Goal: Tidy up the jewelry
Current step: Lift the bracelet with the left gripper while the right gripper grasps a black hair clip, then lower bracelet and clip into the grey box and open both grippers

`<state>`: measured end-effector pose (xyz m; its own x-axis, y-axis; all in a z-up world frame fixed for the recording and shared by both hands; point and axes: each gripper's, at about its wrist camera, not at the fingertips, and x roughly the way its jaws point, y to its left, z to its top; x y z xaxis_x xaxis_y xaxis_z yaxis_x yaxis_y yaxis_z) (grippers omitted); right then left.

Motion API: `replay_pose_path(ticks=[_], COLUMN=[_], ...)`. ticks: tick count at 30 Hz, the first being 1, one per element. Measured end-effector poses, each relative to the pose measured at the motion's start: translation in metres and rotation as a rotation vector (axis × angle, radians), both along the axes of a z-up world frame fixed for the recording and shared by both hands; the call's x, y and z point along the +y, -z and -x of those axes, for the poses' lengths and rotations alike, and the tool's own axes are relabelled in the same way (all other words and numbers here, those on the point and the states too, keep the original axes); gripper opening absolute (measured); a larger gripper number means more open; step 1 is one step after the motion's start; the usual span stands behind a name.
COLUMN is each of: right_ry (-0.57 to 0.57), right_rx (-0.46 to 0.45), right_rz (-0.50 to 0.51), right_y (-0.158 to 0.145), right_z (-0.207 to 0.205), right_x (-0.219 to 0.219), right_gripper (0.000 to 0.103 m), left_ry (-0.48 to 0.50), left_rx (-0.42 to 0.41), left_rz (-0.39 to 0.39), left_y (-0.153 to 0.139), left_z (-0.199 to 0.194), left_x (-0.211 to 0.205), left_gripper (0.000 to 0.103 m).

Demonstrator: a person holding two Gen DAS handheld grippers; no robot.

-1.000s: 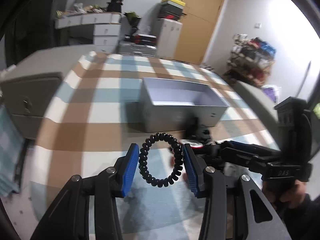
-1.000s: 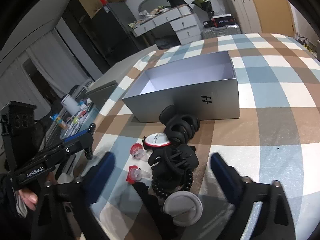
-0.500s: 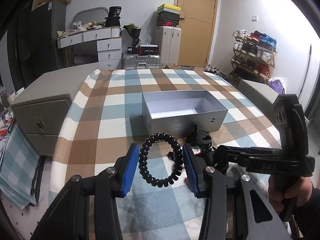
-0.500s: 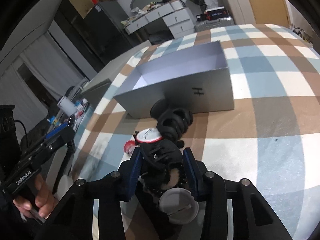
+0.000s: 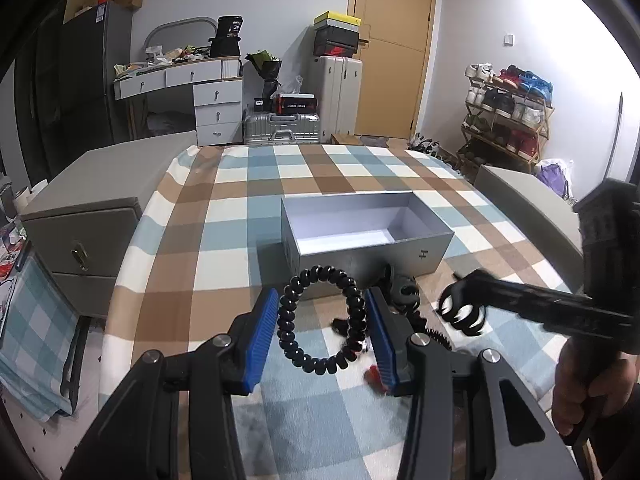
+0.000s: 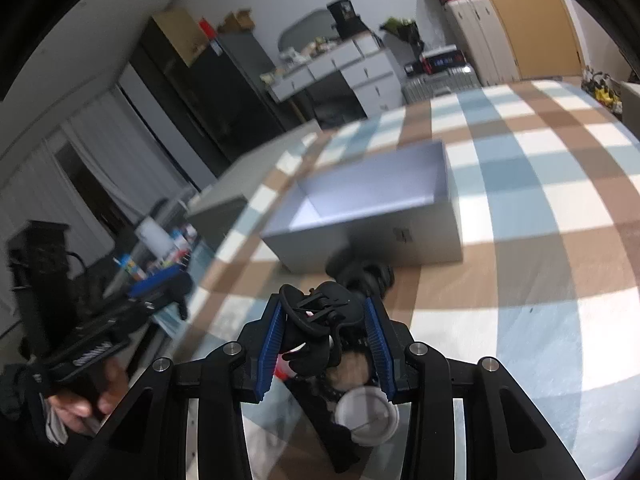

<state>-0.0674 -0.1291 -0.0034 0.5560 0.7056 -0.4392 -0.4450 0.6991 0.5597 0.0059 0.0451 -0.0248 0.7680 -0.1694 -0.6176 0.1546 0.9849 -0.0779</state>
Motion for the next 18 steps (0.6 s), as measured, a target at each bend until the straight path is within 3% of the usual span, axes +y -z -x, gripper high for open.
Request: replay_pose_path(ticks=[7,18], right_ry=[0.012,-0.018], right_rx=[-0.047,-0.100], right_rz=[-0.033,-0.017], right_y=[-0.028,-0.035], right_z=[-0.026,-0.132], right_x=[-0.015,-0.005], right_gripper=[0.040,0.040], left_ry=[0.003,0.056], left_rx=[0.013,0.085], left_rz=[0.031,0.135], left_y=[-0.004,-0.005], left_z=[-0.028,-0.091], left_x=[-0.003,-0.011], left_gripper=[0.039,0.039])
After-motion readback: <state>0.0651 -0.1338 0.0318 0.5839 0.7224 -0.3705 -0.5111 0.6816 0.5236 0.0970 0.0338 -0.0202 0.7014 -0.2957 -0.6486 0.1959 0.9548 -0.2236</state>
